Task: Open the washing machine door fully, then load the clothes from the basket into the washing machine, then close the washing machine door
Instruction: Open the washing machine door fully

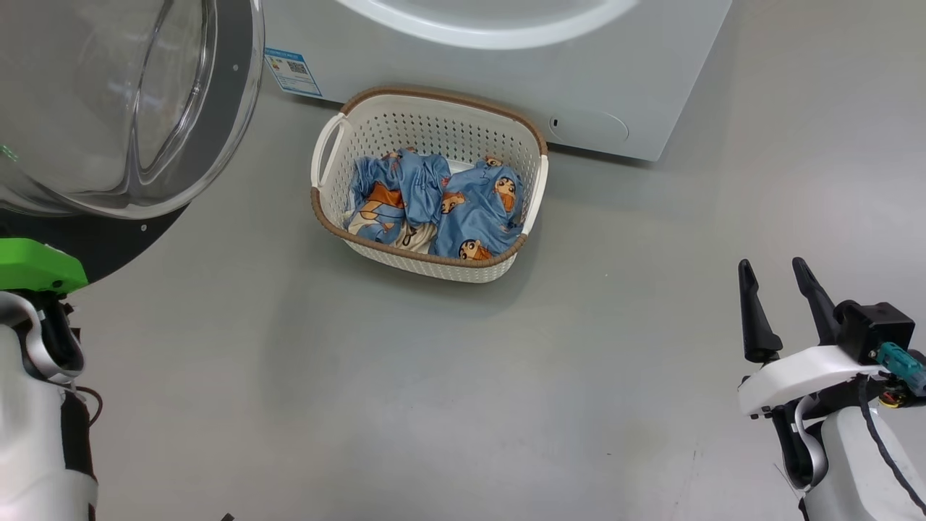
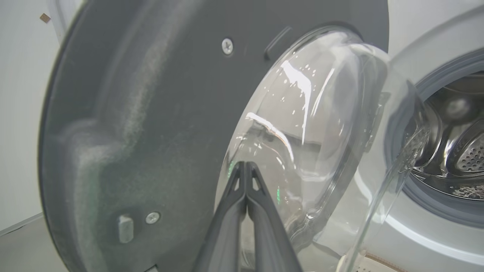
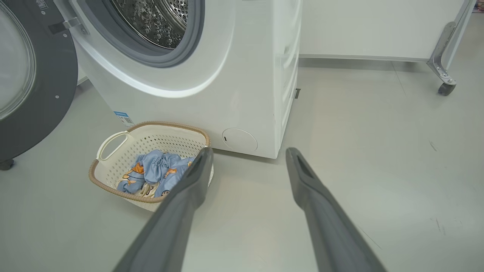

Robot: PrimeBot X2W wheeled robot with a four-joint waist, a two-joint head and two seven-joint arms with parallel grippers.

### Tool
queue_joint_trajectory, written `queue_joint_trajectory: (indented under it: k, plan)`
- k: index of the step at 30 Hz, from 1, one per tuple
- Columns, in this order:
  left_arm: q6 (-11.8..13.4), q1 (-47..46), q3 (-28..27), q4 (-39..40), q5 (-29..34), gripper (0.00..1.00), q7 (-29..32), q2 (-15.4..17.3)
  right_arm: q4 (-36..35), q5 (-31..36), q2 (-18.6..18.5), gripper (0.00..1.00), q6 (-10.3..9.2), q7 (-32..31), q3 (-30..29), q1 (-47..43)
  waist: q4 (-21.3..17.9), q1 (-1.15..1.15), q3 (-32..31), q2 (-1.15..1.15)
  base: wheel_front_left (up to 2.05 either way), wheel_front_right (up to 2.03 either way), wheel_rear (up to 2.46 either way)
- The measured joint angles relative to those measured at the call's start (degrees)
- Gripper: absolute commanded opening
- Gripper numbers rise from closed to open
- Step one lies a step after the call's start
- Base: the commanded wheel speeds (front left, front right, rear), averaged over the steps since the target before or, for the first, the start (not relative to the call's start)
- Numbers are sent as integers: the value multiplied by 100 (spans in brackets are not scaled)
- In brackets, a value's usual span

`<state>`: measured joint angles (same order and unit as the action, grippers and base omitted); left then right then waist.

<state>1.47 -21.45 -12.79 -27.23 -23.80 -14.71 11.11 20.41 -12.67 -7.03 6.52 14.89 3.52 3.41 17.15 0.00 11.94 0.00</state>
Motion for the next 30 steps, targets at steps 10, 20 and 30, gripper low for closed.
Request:
queue_joint_trajectory:
  k: [10, 20, 30]
  plan:
    - [-189, 65, 160, 485, 223, 0, 0, -247, 103, -87, 103, 100, 1, 0, -63, -52, 12, 0, -330, 0, 0, 0, 0]
    - [-446, 600, 410, 788, 515, 0, 0, -328, 170, -101, 192, 100, 18, 0, -7, -188, -135, 0, -684, 0, 0, 0, 0]
    - [-610, 1358, 791, 818, 733, 43, 0, -601, 13, -114, 268, 100, 46, 0, -21, -189, -494, 0, -927, 0, 0, 0, 0]
